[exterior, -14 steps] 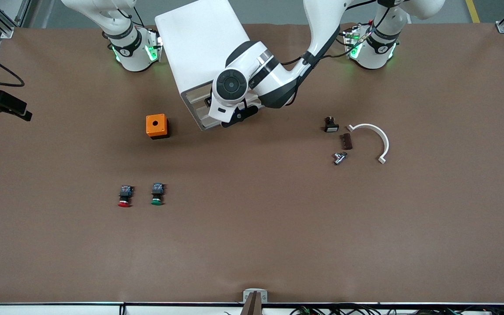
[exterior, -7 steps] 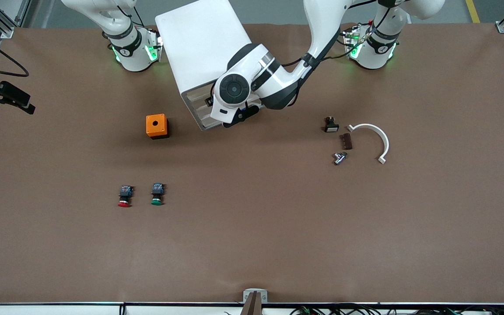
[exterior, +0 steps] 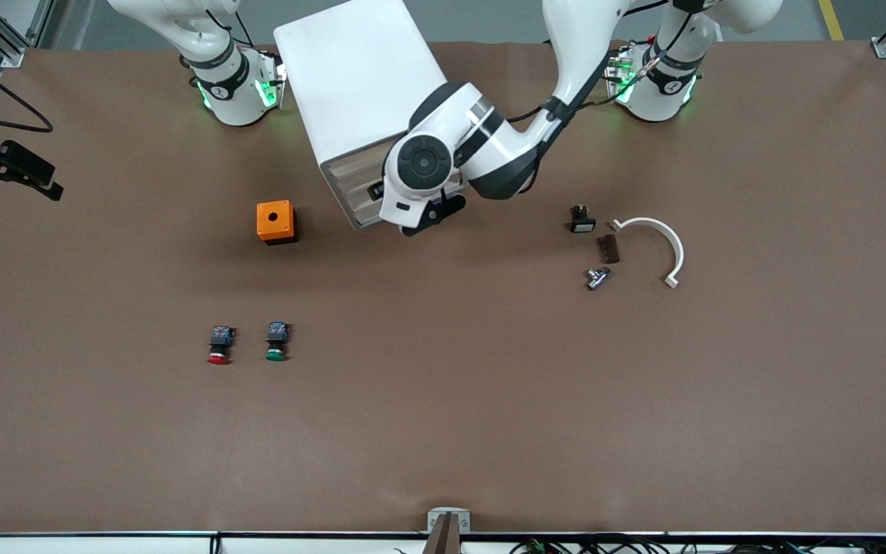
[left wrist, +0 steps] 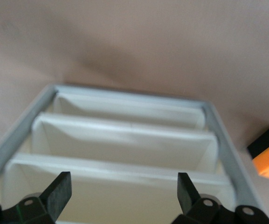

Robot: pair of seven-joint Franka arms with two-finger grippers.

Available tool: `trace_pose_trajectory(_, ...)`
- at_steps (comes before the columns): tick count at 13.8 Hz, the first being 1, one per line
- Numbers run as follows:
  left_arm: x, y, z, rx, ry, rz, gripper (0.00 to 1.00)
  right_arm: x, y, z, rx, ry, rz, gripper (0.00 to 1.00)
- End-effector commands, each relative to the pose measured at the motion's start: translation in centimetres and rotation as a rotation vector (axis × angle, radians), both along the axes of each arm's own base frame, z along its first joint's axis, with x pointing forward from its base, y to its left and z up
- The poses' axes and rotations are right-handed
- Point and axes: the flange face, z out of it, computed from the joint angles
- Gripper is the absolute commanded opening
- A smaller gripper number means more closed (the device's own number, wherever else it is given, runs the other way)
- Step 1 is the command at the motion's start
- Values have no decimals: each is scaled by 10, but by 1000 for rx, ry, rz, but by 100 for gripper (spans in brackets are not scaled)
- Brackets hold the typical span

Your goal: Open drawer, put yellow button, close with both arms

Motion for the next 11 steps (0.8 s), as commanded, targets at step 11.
trace_pose_trajectory(11, 170, 279, 184, -59, -351, -17, 100, -8, -4, 5, -9, -14, -8, 100)
